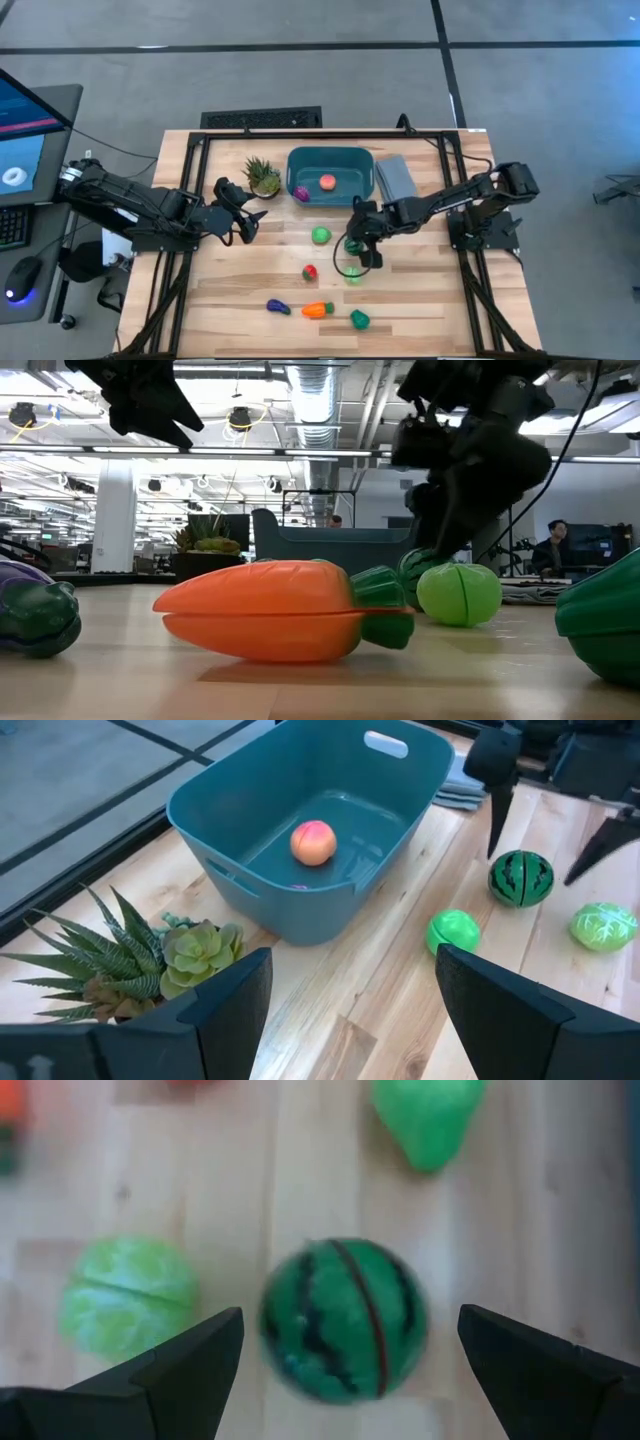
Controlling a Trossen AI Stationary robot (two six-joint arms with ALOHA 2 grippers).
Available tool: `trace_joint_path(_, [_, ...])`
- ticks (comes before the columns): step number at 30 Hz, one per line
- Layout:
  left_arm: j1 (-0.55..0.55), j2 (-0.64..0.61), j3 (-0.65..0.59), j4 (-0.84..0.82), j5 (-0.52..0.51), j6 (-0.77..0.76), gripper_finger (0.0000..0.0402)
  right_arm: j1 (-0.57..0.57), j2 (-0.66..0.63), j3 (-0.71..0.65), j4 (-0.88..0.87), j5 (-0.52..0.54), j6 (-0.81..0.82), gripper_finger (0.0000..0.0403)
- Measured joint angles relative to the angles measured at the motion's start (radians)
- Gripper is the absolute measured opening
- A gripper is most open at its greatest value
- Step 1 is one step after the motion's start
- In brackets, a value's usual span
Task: Pick and placing Produce into tupperware
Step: Put the watermelon into the blue bin
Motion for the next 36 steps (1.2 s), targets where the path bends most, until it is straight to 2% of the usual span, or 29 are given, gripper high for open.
trace_joint_path(10, [-0.002, 0.0, 0.0, 0.001, 0.011, -0.01, 0.0271, 0.008, 0.079, 0.03, 0.009, 0.011, 0.004, 0.0393])
trace_joint_path(23, [-0.002, 0.0, 0.0, 0.0, 0.014, -0.011, 0.0271, 0.007, 0.079, 0.029, 0.006, 0.019, 0.005, 0.0365])
trace_joint_path(36, [-0.002, 0.0, 0.0, 0.0, 0.014, -0.01, 0.0271, 0.007, 0.094, 0.029, 0.027, 0.022, -0.002, 0.0363])
